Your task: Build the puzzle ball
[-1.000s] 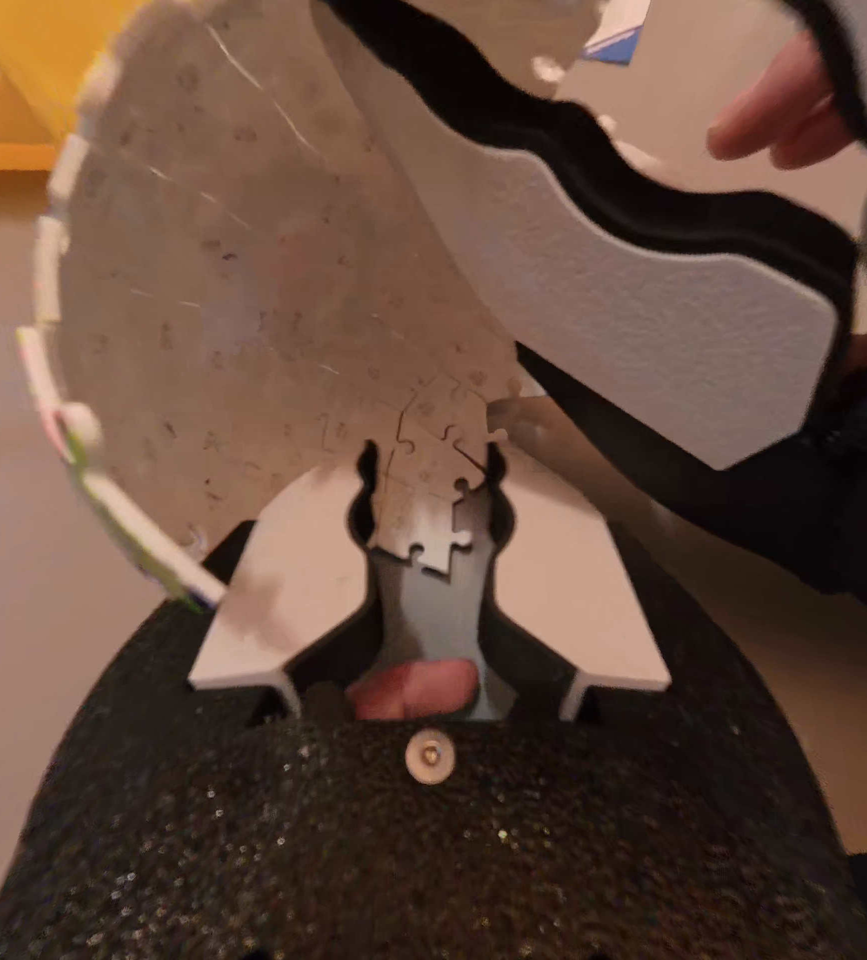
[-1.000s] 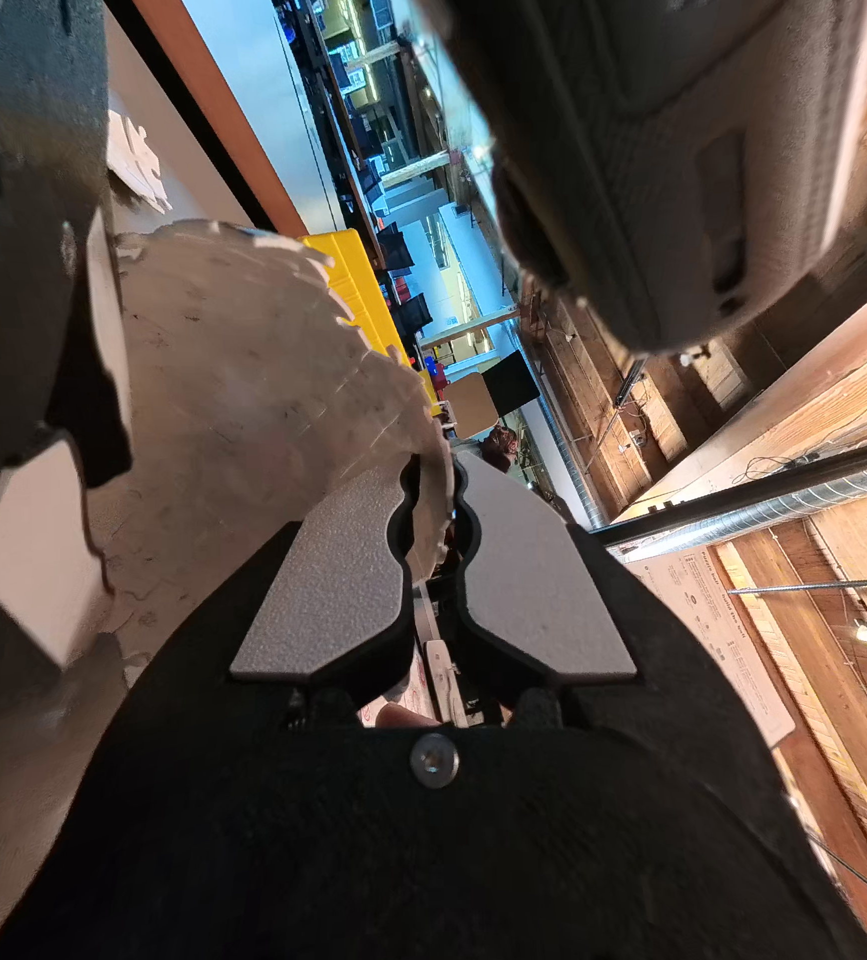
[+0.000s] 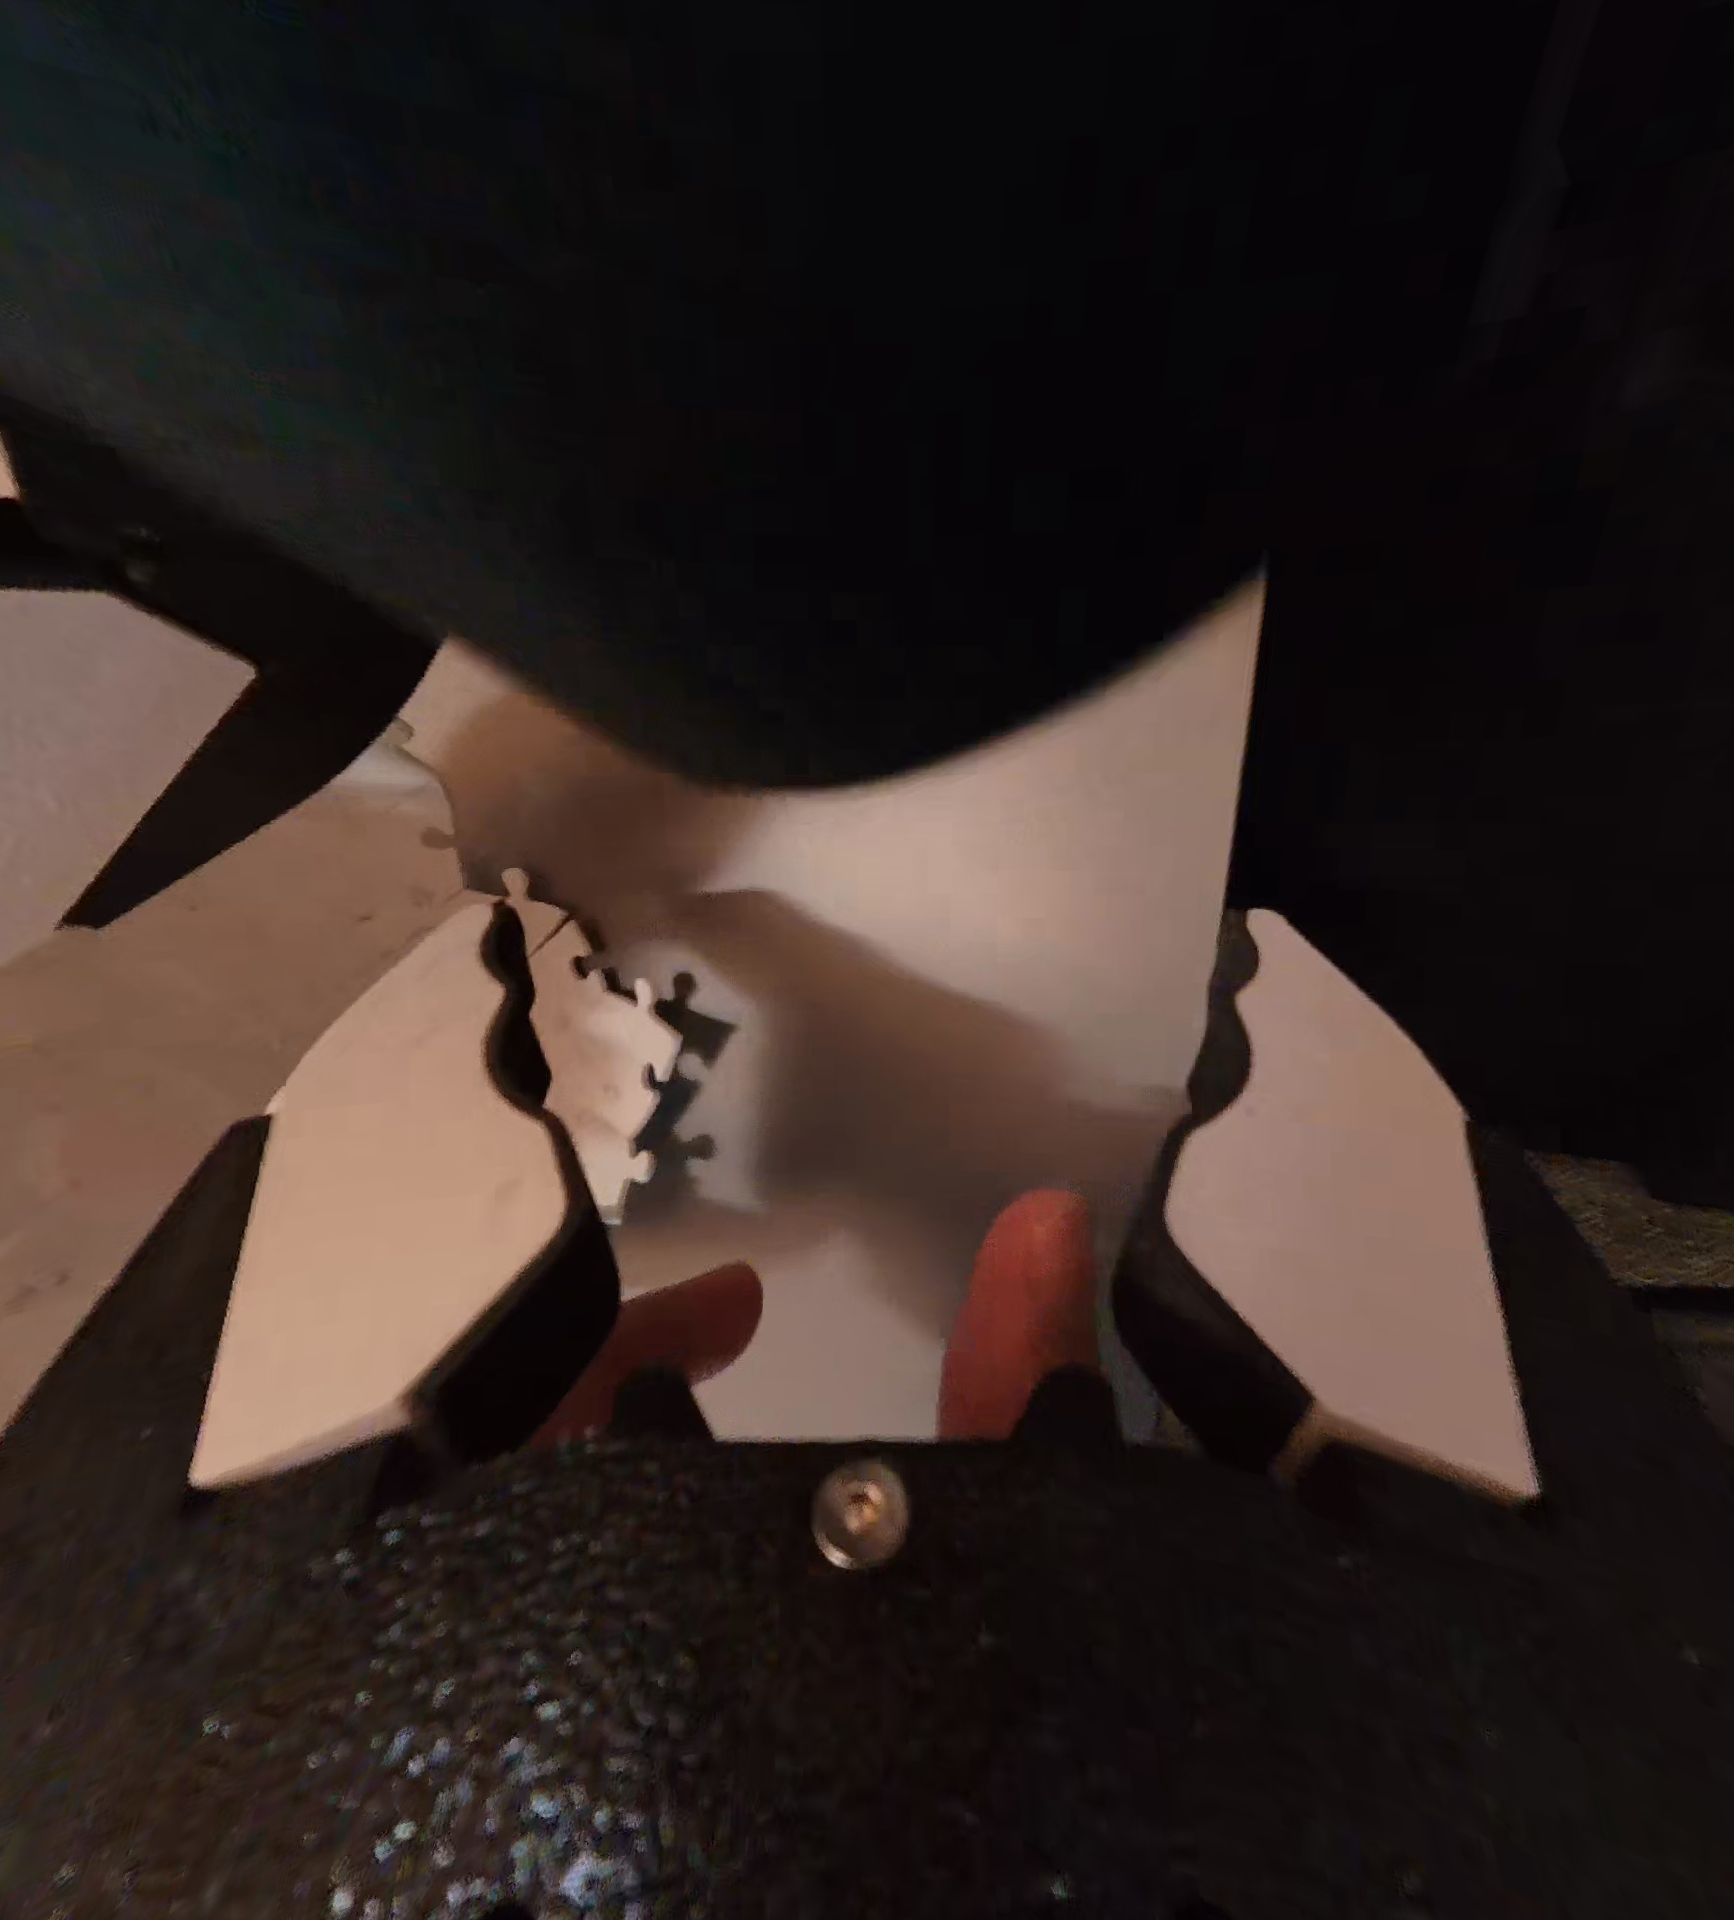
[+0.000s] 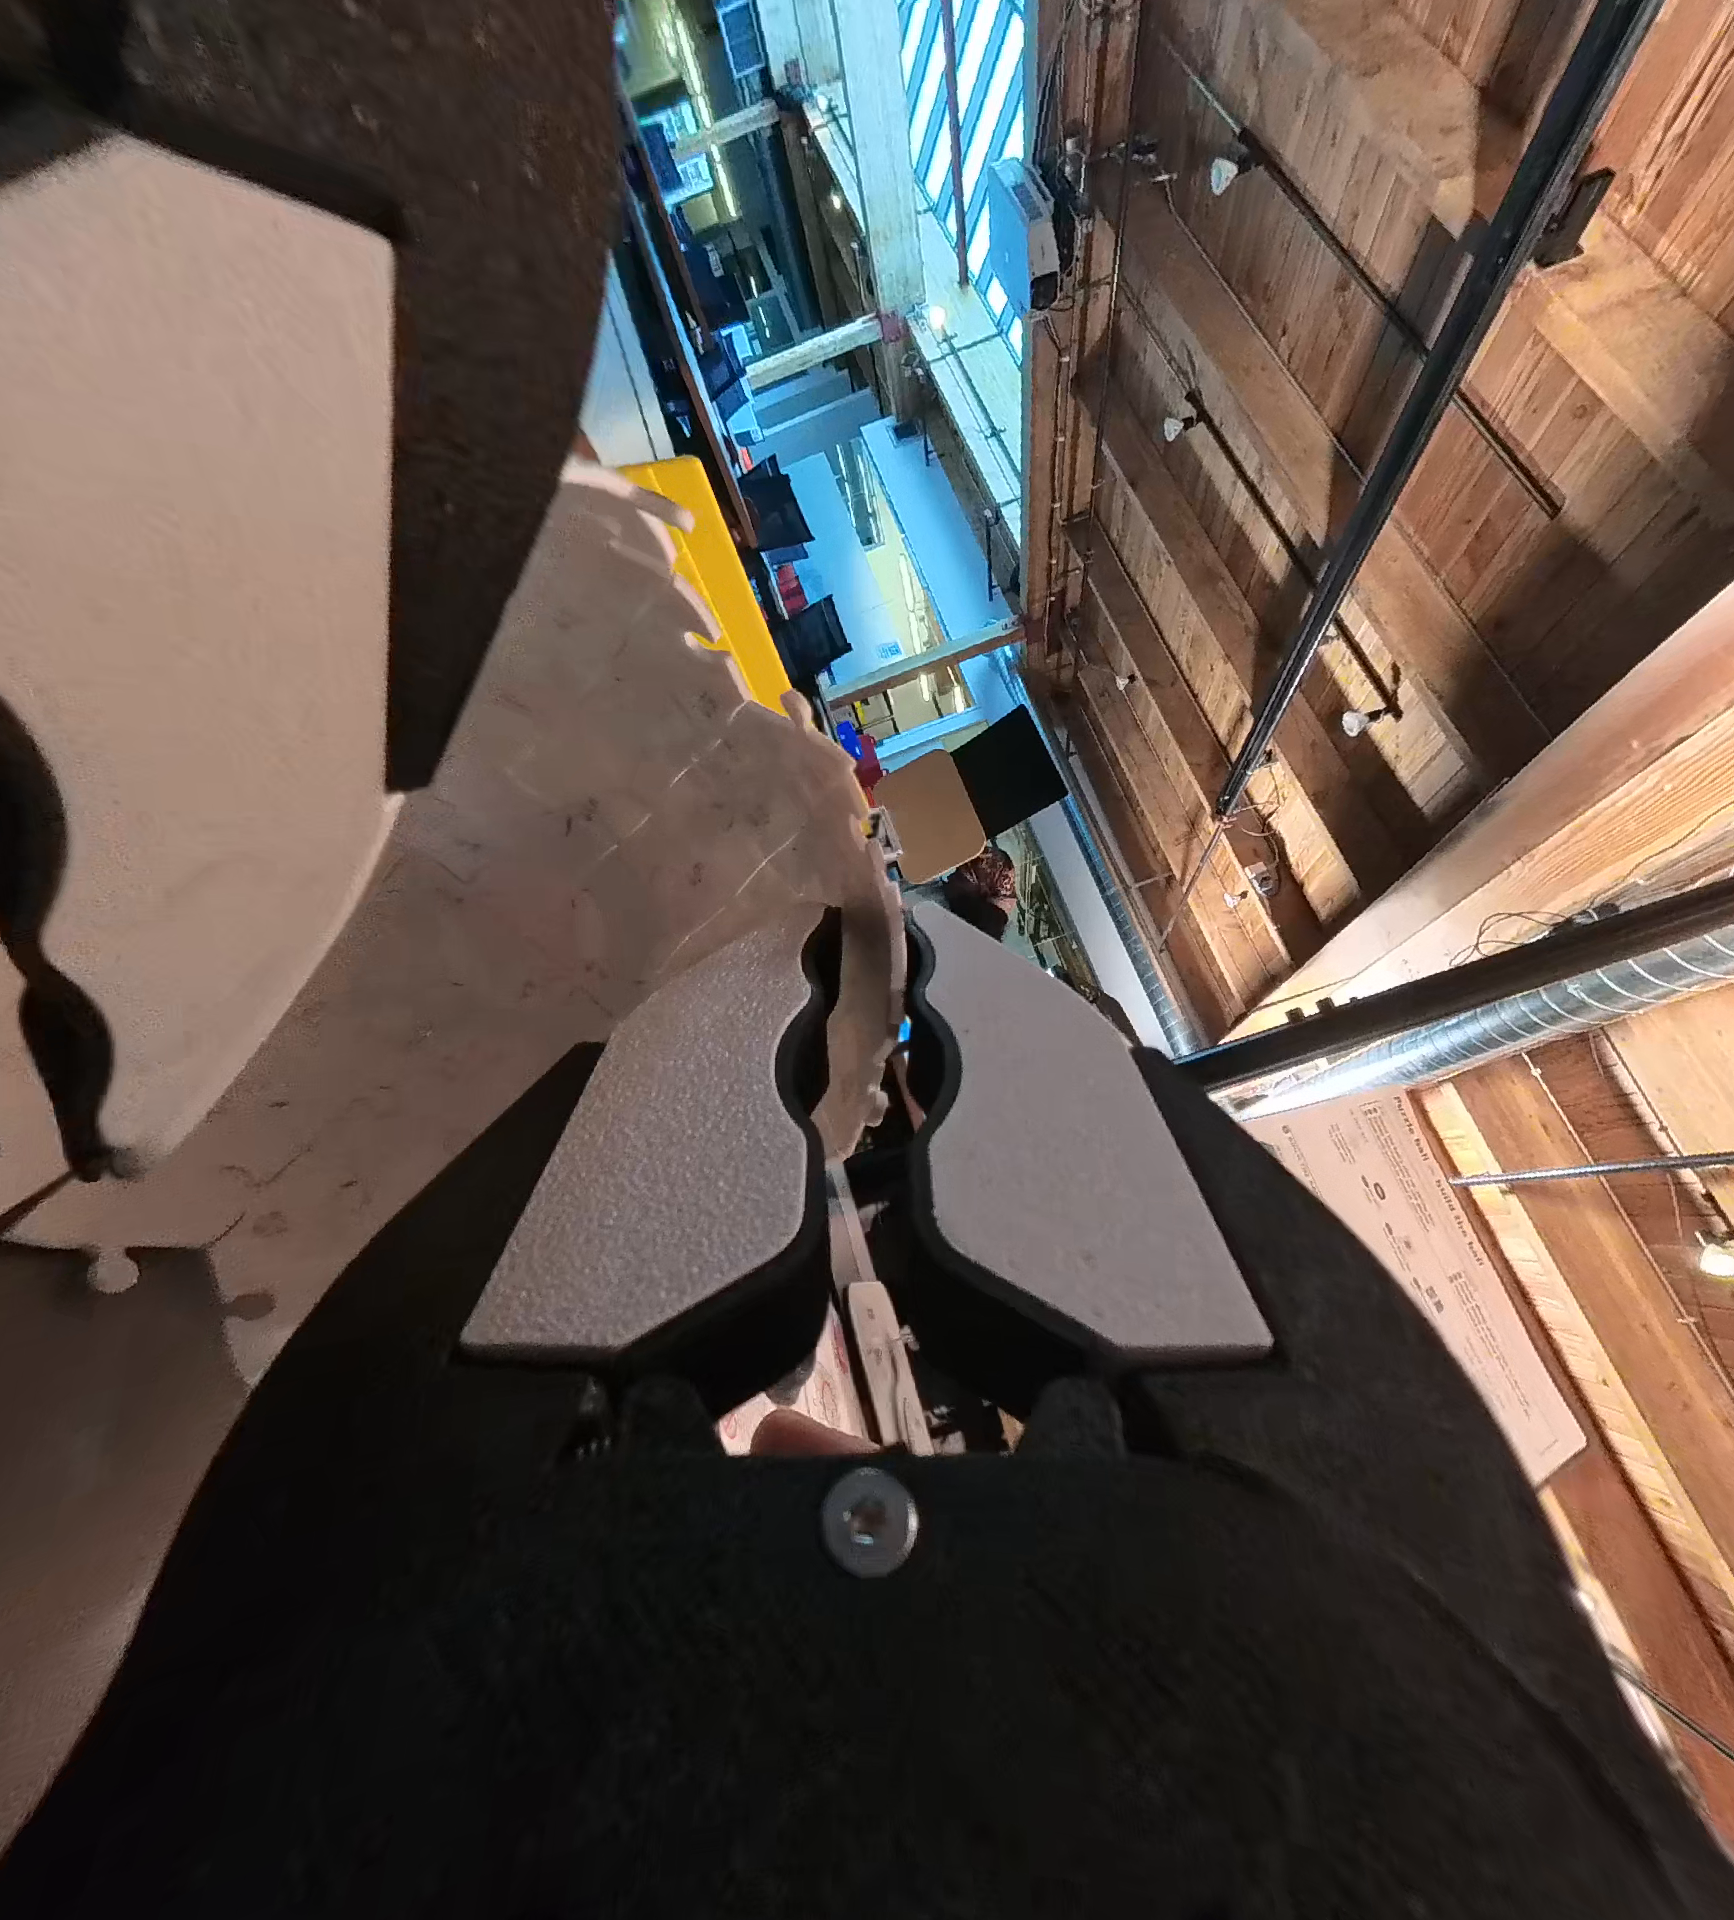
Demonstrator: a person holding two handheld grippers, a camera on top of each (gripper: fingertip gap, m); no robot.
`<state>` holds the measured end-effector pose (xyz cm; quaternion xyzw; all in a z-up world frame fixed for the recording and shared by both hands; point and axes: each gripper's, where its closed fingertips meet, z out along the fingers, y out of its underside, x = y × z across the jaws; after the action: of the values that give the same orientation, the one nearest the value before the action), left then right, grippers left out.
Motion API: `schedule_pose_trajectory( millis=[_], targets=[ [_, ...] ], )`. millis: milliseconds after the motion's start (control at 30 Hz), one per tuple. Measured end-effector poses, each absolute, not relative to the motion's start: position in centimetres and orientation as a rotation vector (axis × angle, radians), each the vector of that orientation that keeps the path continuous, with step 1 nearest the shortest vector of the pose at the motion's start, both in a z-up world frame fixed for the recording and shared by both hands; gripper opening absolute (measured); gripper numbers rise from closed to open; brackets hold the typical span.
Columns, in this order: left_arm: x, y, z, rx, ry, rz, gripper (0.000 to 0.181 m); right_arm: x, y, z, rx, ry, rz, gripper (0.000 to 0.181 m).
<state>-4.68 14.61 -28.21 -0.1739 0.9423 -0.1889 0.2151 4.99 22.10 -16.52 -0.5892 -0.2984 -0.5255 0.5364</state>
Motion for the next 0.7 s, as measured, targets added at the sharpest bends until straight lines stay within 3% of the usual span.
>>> schedule_pose_trajectory(
  millis=[33,167,467,700],
  targets=[
    [-4.7,14.7,-28.2,-0.466,2.601,-0.512,0.121,5.0,22.1,-16.5,-1.406,-0.706,-1.247,0.009],
    [-5.1,15.4,-28.7,-0.42,2.539,-0.442,0.12,4.9,22.1,-16.5,-1.408,-0.701,-1.233,0.009],
    [-4.5,16.5,-30.6,-0.229,2.544,-0.121,0.145,4.6,22.0,-16.4,-1.407,-0.694,-1.204,0.009],
    [-4.9,17.3,-31.5,-0.347,2.643,-0.007,0.146,4.9,22.0,-16.4,-1.427,-0.657,-1.164,0.008]
  ],
)
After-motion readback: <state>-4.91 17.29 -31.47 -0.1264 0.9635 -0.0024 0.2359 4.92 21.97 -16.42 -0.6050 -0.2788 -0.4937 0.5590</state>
